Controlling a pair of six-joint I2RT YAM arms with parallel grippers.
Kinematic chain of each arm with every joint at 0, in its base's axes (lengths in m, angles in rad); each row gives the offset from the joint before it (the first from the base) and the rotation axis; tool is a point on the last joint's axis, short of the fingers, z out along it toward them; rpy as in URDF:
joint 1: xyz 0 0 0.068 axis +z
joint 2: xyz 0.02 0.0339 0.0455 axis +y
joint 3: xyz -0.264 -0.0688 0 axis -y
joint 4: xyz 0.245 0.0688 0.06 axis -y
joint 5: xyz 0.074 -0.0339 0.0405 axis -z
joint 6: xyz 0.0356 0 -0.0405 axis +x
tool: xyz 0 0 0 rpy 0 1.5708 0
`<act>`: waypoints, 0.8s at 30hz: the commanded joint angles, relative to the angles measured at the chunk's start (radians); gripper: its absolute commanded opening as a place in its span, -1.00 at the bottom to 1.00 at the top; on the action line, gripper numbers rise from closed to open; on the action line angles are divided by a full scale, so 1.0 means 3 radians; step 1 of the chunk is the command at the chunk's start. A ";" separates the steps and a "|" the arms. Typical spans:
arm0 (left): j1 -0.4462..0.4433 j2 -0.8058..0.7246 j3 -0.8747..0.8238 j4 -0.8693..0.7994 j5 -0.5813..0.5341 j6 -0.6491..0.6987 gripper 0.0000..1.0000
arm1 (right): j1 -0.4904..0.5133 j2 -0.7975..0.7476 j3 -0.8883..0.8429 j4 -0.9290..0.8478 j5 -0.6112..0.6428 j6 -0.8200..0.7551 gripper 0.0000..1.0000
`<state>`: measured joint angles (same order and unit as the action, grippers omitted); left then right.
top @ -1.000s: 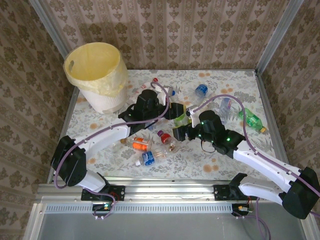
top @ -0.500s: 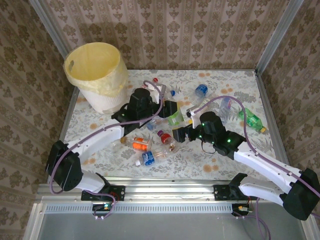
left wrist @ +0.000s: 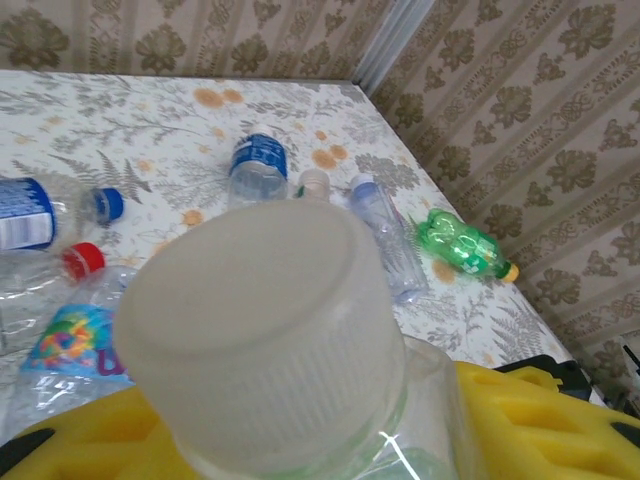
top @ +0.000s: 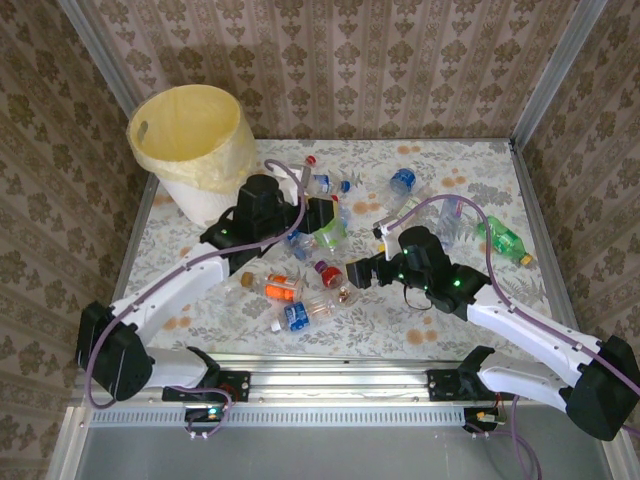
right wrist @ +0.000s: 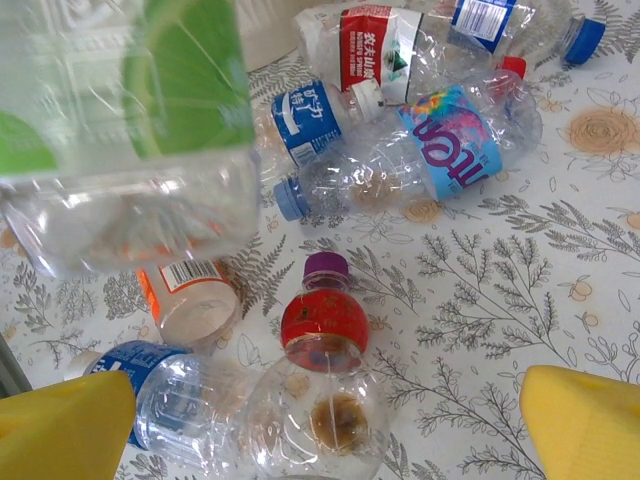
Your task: Throw the plastic bottles in the bin
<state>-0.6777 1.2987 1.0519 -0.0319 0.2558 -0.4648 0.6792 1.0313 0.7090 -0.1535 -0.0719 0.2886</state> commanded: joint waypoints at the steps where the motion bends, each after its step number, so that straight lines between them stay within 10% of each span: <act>1: 0.0084 -0.0185 -0.0011 -0.0190 -0.0083 0.0194 -0.13 | 0.0022 -0.0071 -0.0057 -0.0056 0.0065 0.0030 1.00; 24: 0.0995 -0.0887 0.0552 -0.1016 -0.0672 0.1194 -0.04 | 0.0014 -0.0004 -0.0108 -0.0086 0.0166 0.0086 1.00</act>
<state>-0.4191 1.0679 1.1625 -0.3225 0.0902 -0.1925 0.6792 1.0313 0.6830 -0.1638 -0.0559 0.2955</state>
